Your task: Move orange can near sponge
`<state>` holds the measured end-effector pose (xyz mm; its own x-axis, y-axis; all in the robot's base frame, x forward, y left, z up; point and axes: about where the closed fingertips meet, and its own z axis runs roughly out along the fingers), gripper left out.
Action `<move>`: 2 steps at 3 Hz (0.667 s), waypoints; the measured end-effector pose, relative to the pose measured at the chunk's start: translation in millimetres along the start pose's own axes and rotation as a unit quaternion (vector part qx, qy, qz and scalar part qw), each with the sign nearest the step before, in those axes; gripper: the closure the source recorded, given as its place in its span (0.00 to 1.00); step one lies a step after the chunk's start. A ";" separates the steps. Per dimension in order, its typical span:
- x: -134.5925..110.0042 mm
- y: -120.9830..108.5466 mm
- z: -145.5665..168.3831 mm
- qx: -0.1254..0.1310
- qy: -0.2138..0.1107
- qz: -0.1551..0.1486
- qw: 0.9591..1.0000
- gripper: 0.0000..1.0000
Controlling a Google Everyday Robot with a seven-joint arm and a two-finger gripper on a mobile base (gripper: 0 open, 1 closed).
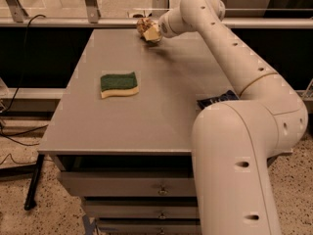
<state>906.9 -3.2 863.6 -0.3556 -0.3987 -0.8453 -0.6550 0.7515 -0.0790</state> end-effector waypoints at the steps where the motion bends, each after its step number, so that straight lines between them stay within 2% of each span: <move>1: -9.5 13.2 -31.1 -0.025 -0.014 -0.030 0.999 0.95; 2: -17.0 44.1 -67.0 -0.074 -0.015 -0.086 0.993 1.00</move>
Offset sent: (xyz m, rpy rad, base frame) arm -0.1421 0.0027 0.0710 -0.1514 -0.0647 0.4727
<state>839.3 1.5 909.9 -0.2104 -0.4972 -0.8418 -0.7963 0.5867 -0.1475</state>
